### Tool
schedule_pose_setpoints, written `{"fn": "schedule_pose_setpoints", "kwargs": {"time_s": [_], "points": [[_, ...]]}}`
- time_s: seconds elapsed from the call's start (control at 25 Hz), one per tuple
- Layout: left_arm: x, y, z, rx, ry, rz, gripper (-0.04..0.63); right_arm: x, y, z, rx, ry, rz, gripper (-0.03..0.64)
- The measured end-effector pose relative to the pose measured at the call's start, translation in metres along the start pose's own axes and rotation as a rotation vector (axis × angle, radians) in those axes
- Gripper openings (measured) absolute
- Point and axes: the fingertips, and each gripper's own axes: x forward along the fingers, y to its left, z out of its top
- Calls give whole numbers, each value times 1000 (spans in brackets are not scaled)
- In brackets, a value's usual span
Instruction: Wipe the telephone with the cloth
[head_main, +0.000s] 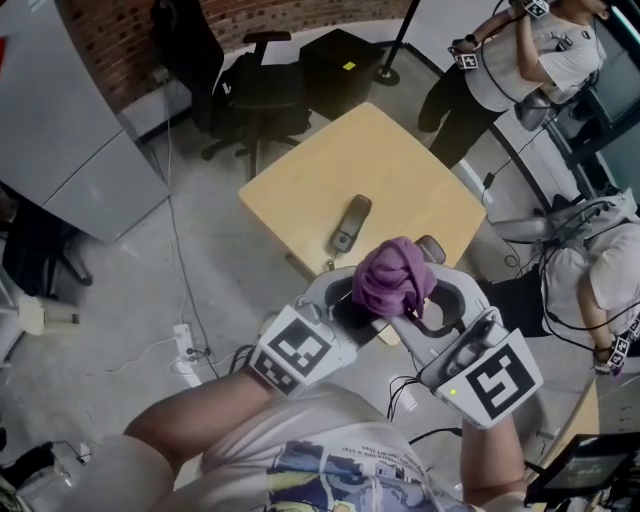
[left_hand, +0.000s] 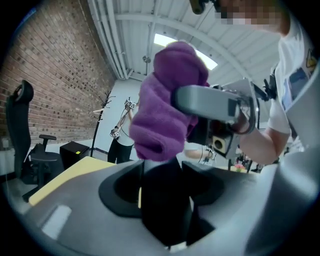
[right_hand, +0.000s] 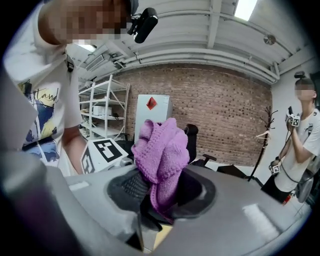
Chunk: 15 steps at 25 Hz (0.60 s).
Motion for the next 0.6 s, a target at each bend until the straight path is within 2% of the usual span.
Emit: {"fn": "schedule_pose_setpoints", "kwargs": {"time_s": [0.24,0.36,0.6], "points": [[-2,7,1,-8,3,4,255,10,27,-12,7,36,79,121],[-6,7,1,-18,-12,7,255,6,17,-20,14,53,42,121],[-15,14,-1,-43,-16,11,255,-5,-25,-25,2,66,-90,121]]}}
